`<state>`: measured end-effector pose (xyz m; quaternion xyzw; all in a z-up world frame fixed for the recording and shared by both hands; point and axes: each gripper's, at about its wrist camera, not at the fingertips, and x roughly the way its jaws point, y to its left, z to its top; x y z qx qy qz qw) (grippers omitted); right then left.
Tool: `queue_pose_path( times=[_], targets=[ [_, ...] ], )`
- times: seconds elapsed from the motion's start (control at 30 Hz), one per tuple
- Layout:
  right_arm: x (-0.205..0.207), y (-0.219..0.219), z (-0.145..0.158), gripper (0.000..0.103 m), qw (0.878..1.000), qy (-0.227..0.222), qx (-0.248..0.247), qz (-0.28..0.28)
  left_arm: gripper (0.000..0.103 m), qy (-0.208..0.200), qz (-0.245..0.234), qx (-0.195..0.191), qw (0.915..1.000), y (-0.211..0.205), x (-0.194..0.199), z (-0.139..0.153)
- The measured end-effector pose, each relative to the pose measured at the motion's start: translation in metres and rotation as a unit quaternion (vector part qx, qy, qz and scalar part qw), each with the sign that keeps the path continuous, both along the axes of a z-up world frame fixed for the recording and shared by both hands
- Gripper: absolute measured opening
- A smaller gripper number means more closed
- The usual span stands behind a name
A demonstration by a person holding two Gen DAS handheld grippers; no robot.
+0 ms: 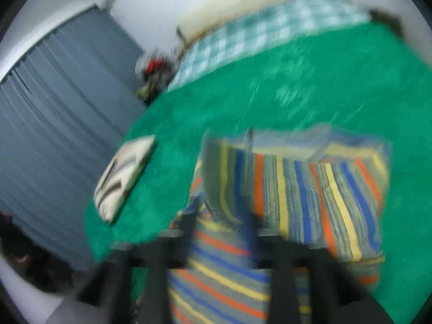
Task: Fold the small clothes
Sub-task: 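Grasp the sweater hem with both grippers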
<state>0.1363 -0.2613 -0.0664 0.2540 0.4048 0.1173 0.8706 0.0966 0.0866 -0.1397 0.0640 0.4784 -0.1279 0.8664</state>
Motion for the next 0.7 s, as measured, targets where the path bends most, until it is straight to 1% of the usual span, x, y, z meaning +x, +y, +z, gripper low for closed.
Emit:
queue_pose_path(
  times=[0.07, 0.17, 0.2, 0.23, 0.3, 0.33, 0.37, 0.43, 0.47, 0.5, 0.57, 0.63, 0.7],
  targets=[
    [-0.006, 0.000, -0.010, 0.059, 1.000, 0.003, 0.007, 0.001, 0.096, 0.003, 0.007, -0.010, 0.9999, 0.006, 0.002, 0.001],
    [-0.033, -0.019, -0.010, 0.059, 1.000, 0.012, -0.005, -0.021, 0.096, 0.014, 0.015, -0.022, 0.9995, 0.013, 0.005, 0.000],
    [-0.050, -0.026, -0.012, 0.059, 0.999, 0.025, -0.031, -0.029, 0.096, 0.020, 0.015, -0.022, 0.9994, 0.014, 0.006, -0.002],
    [-0.056, -0.028, -0.015, 0.059, 0.998, 0.033, -0.049, -0.030, 0.096, 0.030, 0.012, -0.021, 0.9993, 0.013, 0.006, -0.005],
    [-0.091, -0.026, -0.028, 0.059, 0.994, 0.066, -0.092, -0.007, 0.096, 0.046, -0.004, -0.015, 0.9988, 0.007, 0.003, -0.012],
    [-0.111, -0.024, -0.036, 0.059, 0.990, 0.088, -0.107, 0.010, 0.096, 0.048, -0.020, 0.004, 0.9986, 0.000, -0.002, -0.015],
    [-0.132, -0.016, -0.049, 0.059, 0.985, 0.115, -0.124, 0.027, 0.096, 0.044, -0.038, 0.032, 0.9978, -0.008, -0.009, -0.017],
    [-0.170, -0.004, -0.075, 0.058, 0.973, 0.169, -0.151, 0.046, 0.096, 0.026, -0.072, 0.094, 0.9926, -0.022, -0.027, -0.020],
    [-0.190, 0.000, -0.087, 0.056, 0.964, 0.203, -0.168, 0.049, 0.096, 0.021, -0.080, 0.107, 0.9908, -0.024, -0.034, -0.018],
    [-0.207, 0.002, -0.096, 0.054, 0.957, 0.225, -0.178, 0.049, 0.096, 0.021, -0.084, 0.115, 0.9897, -0.023, -0.039, -0.016],
    [-0.244, 0.005, -0.094, 0.054, 0.953, 0.234, -0.192, 0.033, 0.096, 0.036, -0.077, 0.114, 0.9899, -0.013, -0.047, -0.011],
    [-0.268, 0.000, -0.090, 0.054, 0.946, 0.263, -0.191, 0.016, 0.096, 0.063, -0.063, 0.099, 0.9911, 0.000, -0.051, -0.008],
    [-0.284, -0.006, -0.077, 0.054, 0.950, 0.260, -0.175, -0.008, 0.096, 0.084, -0.048, 0.075, 0.9925, 0.014, -0.053, -0.005]
  ],
)
